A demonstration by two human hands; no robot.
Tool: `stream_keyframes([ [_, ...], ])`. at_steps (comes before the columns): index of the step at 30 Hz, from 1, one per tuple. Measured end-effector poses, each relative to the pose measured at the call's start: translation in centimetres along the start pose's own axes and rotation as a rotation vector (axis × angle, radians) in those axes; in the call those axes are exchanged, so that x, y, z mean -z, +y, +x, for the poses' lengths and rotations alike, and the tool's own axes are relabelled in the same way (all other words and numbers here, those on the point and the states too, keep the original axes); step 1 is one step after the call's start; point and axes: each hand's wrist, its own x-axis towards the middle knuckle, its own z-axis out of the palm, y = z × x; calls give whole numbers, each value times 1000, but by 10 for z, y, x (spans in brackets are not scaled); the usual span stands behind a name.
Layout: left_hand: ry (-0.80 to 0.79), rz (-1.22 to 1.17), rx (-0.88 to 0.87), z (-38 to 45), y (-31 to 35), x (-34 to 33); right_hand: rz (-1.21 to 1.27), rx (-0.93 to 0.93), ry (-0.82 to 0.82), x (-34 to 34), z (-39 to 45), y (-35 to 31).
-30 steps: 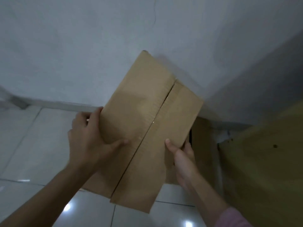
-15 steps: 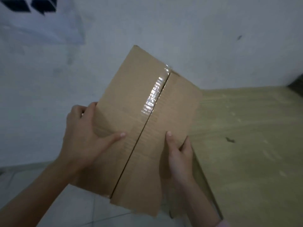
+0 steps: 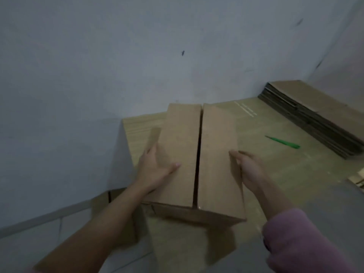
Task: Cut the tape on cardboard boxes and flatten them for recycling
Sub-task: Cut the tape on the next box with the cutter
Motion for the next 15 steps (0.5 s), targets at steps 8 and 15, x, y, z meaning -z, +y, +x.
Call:
stream_keyframes([
  [8, 78, 11, 193, 25, 29, -96, 78, -225, -259, 82, 18, 41],
  [15, 140, -62, 296, 34, 29, -99, 147, -400, -382, 87, 43, 14],
])
